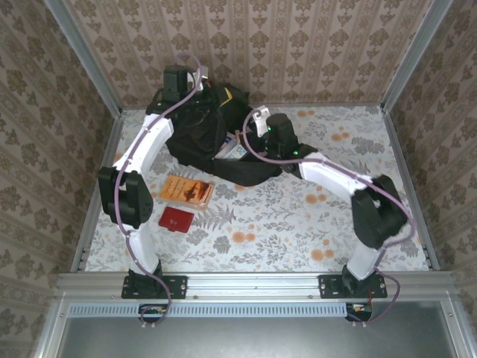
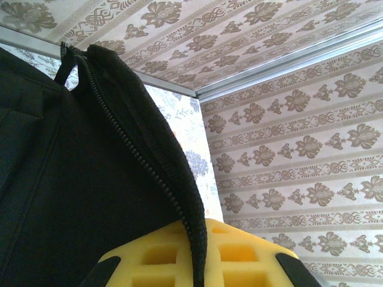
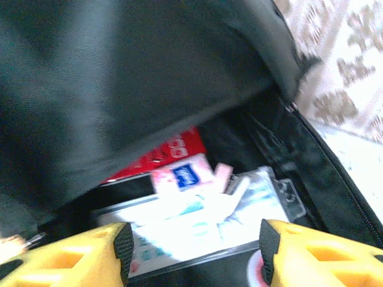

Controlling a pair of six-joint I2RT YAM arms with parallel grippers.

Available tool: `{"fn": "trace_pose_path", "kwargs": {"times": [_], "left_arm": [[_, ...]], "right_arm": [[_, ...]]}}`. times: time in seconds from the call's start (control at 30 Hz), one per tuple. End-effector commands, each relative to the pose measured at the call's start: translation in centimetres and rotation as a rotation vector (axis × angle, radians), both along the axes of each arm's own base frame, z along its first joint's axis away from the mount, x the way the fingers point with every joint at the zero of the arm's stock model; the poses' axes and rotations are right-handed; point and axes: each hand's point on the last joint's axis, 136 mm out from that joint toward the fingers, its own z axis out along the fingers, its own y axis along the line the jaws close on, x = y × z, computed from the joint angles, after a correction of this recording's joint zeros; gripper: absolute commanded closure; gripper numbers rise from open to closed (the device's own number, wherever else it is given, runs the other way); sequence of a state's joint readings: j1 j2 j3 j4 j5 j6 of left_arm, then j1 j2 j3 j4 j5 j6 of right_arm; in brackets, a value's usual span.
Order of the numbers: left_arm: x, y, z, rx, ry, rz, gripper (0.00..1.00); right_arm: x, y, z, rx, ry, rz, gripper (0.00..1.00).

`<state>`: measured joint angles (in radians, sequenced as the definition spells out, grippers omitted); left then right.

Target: Pack the student bag

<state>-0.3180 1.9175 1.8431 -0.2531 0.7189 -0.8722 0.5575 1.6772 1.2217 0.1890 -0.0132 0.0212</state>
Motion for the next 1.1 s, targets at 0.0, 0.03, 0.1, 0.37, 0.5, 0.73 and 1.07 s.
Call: {"fn": "trace_pose_path", "kwargs": {"times": [0.0, 0.03, 0.1, 0.37, 0.5, 0.73, 1.07], "left_arm": [[-0.9, 0.3, 5.0, -0.060, -0.134, -0.022, 1.00], [-1.0, 0.2, 5.1, -0.060, -0.136, -0.024, 1.00], [-1.0, 0.2, 5.0, -0.057, -0.135, -0.023, 1.00], [-1.6, -0.1, 4.6, -0.055, -0.127, -0.023, 1.00], [-1.9, 0.2, 4.4, -0.031, -0.135, -0.020, 1.00], [-2.4, 0.6, 3.5, -0.006, -0.139, -0.009, 1.00], [-1.7, 0.7, 3.2, -0.039, -0.114, -0.010, 1.00]], "right_arm": [[-4.8, 2.7, 0.0, -0.038, -0.086, 0.181, 0.39], [-6.0, 3.1, -0.6, -0.049, -0.079, 0.214, 0.39], [-9.0, 4.4, -2.1, -0.076, -0.075, 0.286, 0.39], [-18.0, 13.2, -9.7, -0.227, -0.082, 0.562, 0.32], [-20.0, 16.5, -12.5, -0.303, -0.165, 0.620, 0.26], [-22.4, 19.2, -16.8, -0.502, -0.370, 0.666, 0.21], [-21.9, 20.3, -19.5, -0.795, -0.572, 0.705, 0.25]]}}
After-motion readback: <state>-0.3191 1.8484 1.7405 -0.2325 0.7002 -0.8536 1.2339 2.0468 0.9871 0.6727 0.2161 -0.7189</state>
